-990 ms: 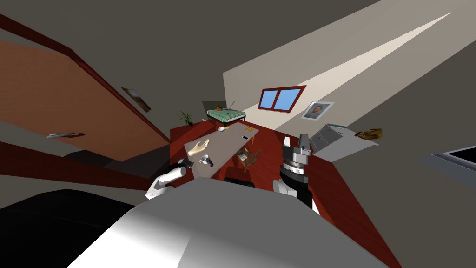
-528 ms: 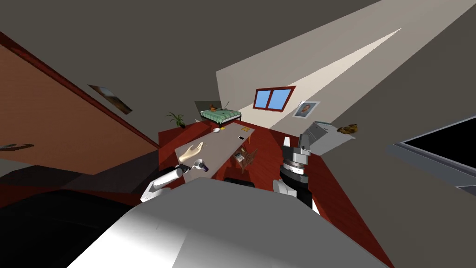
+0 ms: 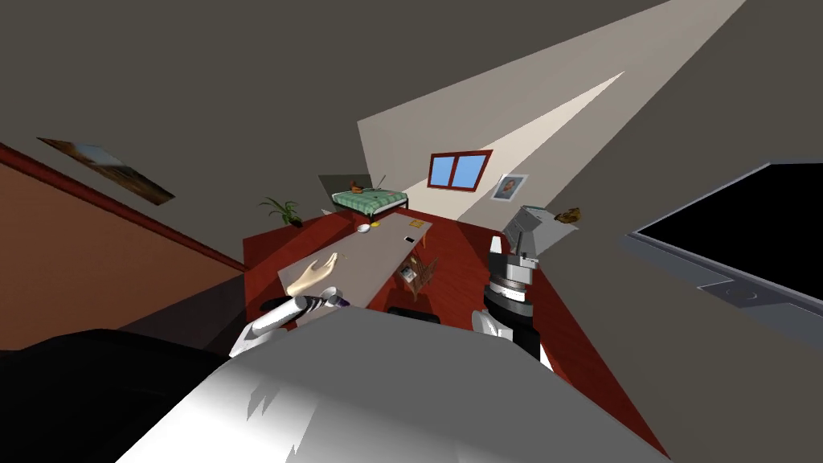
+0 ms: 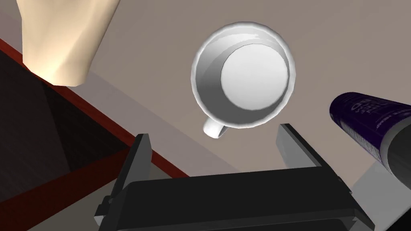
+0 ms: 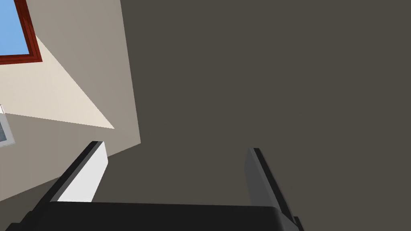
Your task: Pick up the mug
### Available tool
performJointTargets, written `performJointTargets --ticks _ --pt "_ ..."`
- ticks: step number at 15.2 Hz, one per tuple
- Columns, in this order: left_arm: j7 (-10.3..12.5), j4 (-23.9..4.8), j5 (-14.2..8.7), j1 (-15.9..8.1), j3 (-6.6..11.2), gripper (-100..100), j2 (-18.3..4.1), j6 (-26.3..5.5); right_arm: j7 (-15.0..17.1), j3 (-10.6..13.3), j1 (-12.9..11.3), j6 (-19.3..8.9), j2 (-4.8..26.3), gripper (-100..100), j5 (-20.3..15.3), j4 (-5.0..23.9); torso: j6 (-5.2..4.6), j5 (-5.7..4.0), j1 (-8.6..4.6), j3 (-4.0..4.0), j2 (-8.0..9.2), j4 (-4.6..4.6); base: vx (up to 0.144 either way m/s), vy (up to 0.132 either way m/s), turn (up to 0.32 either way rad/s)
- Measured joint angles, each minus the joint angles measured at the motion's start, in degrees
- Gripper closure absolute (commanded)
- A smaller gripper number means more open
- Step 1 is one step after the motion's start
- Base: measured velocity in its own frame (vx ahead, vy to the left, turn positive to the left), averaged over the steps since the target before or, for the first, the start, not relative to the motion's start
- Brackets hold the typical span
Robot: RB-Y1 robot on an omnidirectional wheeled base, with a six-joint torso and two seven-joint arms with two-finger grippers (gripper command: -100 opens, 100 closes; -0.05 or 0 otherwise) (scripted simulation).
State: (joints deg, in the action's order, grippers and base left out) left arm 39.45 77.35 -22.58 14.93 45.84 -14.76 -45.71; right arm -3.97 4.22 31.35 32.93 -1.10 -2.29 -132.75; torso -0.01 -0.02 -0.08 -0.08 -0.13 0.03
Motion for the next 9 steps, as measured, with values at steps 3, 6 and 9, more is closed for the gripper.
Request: performJointTargets --ticks 3,6,9 --pt "2.2 -2.2 -0.6 -0.4 2.43 -100 0.2 -3.2 0.0 0.0 0.0 0.0 0.0 0 0.0 0.0 0.00 0.00 -0.01 -0.02 -0.04 0.01 0.078 0.005 -0.170" --pt "3.7 -4.9 -1.8 -0.8 4.67 -100 -0.5 -6.3 0.0 0.0 0.0 0.0 0.0 0 0.0 0.0 -0.01 0.03 0.02 0.02 0.03 -0.01 0.060 0.017 -0.160" --pt "5.4 -6.7 -2.3 -1.0 6.71 -100 -0.3 -9.1 0.0 0.0 0.0 0.0 0.0 0 0.0 0.0 -0.10 0.12 0.06 -0.01 -0.04 -0.02 0.056 0.028 -0.143"
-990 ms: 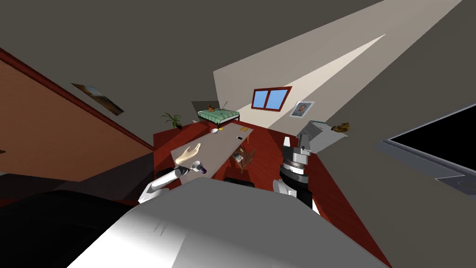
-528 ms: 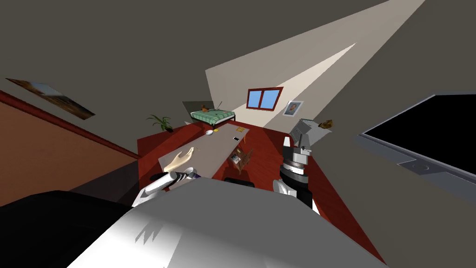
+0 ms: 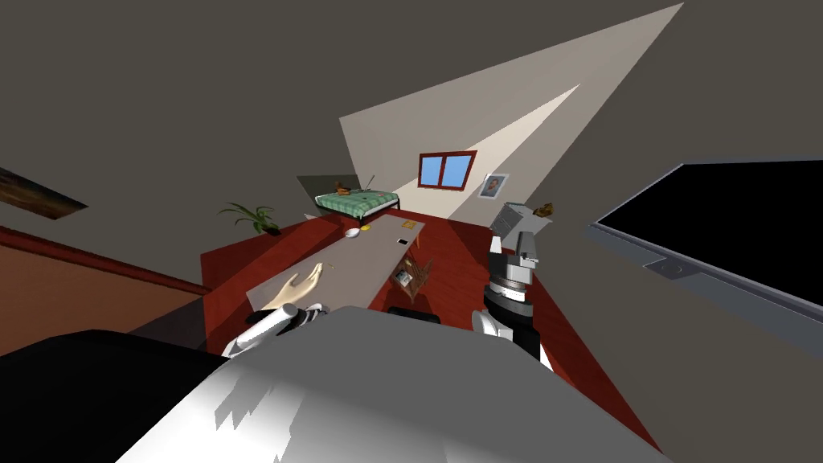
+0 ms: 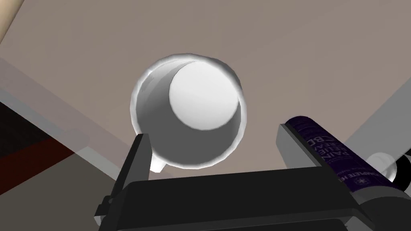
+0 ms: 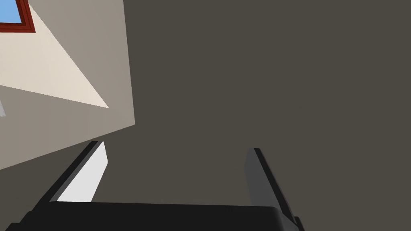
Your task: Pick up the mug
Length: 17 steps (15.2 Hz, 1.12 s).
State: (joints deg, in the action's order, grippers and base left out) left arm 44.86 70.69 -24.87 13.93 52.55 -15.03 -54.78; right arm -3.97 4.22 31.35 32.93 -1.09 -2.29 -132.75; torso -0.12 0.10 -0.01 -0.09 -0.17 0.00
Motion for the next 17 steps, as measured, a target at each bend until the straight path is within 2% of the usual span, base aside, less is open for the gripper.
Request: performJointTargets --ticks 6,8,11,17 --pt "3.1 -4.3 -1.3 -0.7 3.83 -100 -0.7 -5.1 0.0 0.0 0.0 0.0 0.0 0 0.0 0.0 0.02 0.02 0.09 0.02 0.05 0.00 0.046 0.044 -0.130" --pt "3.7 -4.9 -1.6 -0.6 4.61 -100 -0.7 -6.2 0.0 0.0 0.0 0.0 0.0 0 0.0 0.0 0.03 0.01 0.04 0.05 0.09 -0.01 0.022 0.028 0.063" --pt "1.6 -6.4 0.6 -3.1 6.50 -100 -0.1 -5.7 0.0 0.0 0.0 0.0 0.0 0 0.0 0.0 0.06 -0.01 -0.06 0.06 0.11 -0.02 0.024 0.015 0.160" --pt "-3.9 -9.8 6.0 -9.1 11.14 -100 1.4 -4.7 0.0 0.0 0.0 0.0 0.0 0 0.0 0.0 0.04 -0.02 -0.08 0.05 0.10 -0.02 0.027 0.013 0.150"
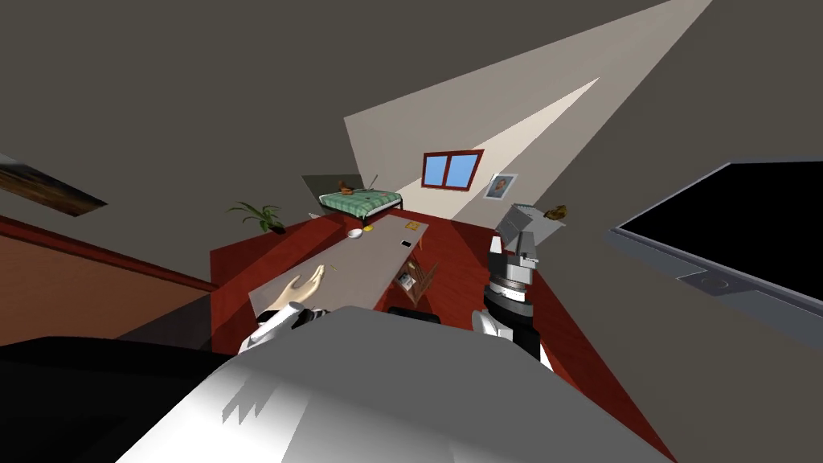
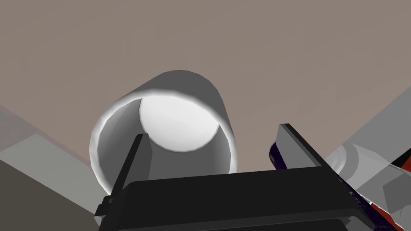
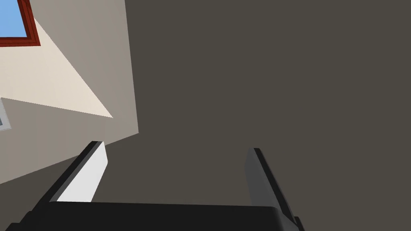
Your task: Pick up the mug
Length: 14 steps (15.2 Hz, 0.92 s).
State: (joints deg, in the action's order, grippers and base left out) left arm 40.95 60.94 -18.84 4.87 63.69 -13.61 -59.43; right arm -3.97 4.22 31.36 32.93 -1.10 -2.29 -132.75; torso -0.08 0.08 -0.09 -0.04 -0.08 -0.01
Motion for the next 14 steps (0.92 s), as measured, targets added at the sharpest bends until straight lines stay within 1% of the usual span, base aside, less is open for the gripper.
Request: performJointTargets --ticks 2,3,7,8,9,10,12,14 --pt "-1.8 -1.2 1.9 -2.1 1.56 -100 0.6 0.6 0.0 0.0 0.0 0.0 0.0 0 0.0 0.0 0.02 0.00 0.00 0.00 0.01 0.00 0.019 0.009 0.125" --pt "-2.1 -1.3 2.2 -2.3 1.77 100 0.7 0.6 0.0 0.0 0.0 0.0 0.0 0 0.0 0.0 0.00 -0.01 -0.01 0.02 0.04 0.00 0.006 0.001 0.000" --pt "-2.0 -1.3 2.3 -2.3 1.79 100 0.8 0.4 0.0 0.0 0.0 0.0 0.0 0 0.0 0.0 -0.02 0.04 0.08 0.15 0.21 -0.10 0.001 -0.002 0.003" --pt "-2.0 -1.3 2.2 -2.2 1.81 100 0.8 0.4 0.0 0.0 0.0 0.0 0.0 0 0.0 0.0 -0.05 0.07 0.13 0.17 0.23 -0.11 -0.016 -0.012 -0.207" --pt "-1.5 -0.8 1.5 -1.3 1.16 100 0.6 0.2 0.0 0.0 0.0 0.0 0.0 0 0.0 0.0 -0.12 0.04 0.13 0.20 0.28 -0.14 -0.037 -0.012 -0.297" --pt "-0.5 0.0 0.3 -0.1 0.22 100 0.3 0.0 0.0 0.0 0.0 0.0 0.0 0 0.0 0.0 -0.13 0.02 0.12 0.23 0.34 -0.15 -0.036 -0.007 -0.198" --pt "1.1 0.8 -1.2 1.3 -1.12 100 -0.2 -0.1 0.0 0.0 0.0 0.0 0.0 0 0.0 0.0 -0.08 0.02 0.11 0.23 0.36 -0.12 -0.027 -0.014 -0.154" --pt "2.9 1.8 -3.2 3.4 -2.71 100 -0.8 -0.4 0.0 0.0 0.0 0.0 0.0 0 0.0 0.0 -0.07 0.00 0.07 0.22 0.36 -0.09 -0.033 -0.019 -0.178"
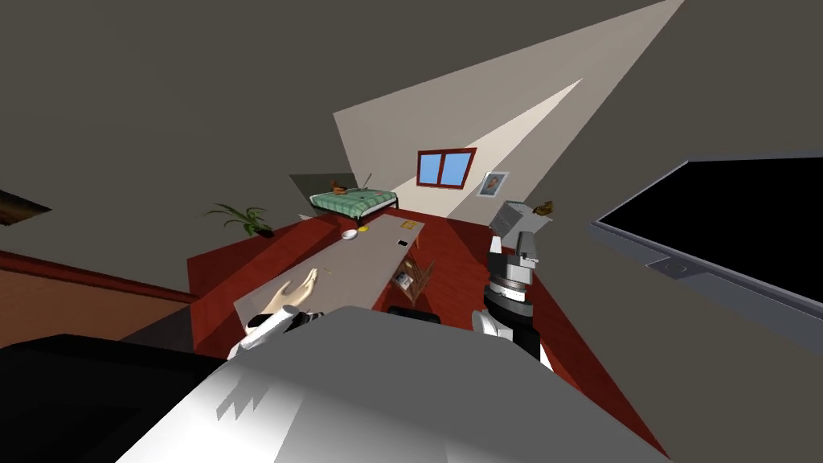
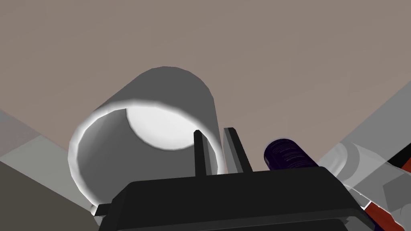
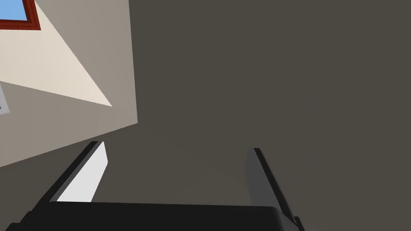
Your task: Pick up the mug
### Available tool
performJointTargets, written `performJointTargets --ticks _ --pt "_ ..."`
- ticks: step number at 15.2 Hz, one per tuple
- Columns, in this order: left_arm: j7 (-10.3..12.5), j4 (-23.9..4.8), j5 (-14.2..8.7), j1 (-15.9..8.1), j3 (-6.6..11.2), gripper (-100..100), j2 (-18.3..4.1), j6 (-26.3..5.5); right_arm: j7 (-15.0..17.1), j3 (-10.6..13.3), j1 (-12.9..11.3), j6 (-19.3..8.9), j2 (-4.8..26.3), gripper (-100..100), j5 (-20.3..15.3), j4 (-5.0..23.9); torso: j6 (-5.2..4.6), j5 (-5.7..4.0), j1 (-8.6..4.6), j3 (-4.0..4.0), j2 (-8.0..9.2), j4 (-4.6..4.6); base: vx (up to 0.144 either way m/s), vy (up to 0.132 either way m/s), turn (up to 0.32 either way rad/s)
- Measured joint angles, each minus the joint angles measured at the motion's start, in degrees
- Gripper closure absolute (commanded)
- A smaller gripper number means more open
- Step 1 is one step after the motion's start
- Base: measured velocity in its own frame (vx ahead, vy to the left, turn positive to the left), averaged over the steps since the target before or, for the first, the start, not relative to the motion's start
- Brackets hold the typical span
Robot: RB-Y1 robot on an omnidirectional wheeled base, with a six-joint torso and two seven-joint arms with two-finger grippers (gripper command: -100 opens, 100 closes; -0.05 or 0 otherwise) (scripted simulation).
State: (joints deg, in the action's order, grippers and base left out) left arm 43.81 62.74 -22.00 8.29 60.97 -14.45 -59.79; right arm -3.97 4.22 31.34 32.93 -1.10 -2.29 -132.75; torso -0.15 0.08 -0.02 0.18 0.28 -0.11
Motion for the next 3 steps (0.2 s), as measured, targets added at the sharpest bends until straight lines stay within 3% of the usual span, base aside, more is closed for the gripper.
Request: performJointTargets --ticks 2,3 --pt "2.1 1.6 -2.1 2.4 -1.78 100 -0.5 -0.5 0.0 0.0 0.0 0.0 0.0 0 0.0 0.0 0.00 -0.03 -0.03 -0.01 0.00 0.02 -0.034 -0.018 -0.188" --pt "3.3 2.5 -3.1 3.6 -2.71 100 -0.8 -0.9 0.0 0.0 0.0 0.0 0.0 0 0.0 0.0 0.00 -0.05 -0.05 -0.02 -0.01 0.02 -0.021 -0.007 -0.061"
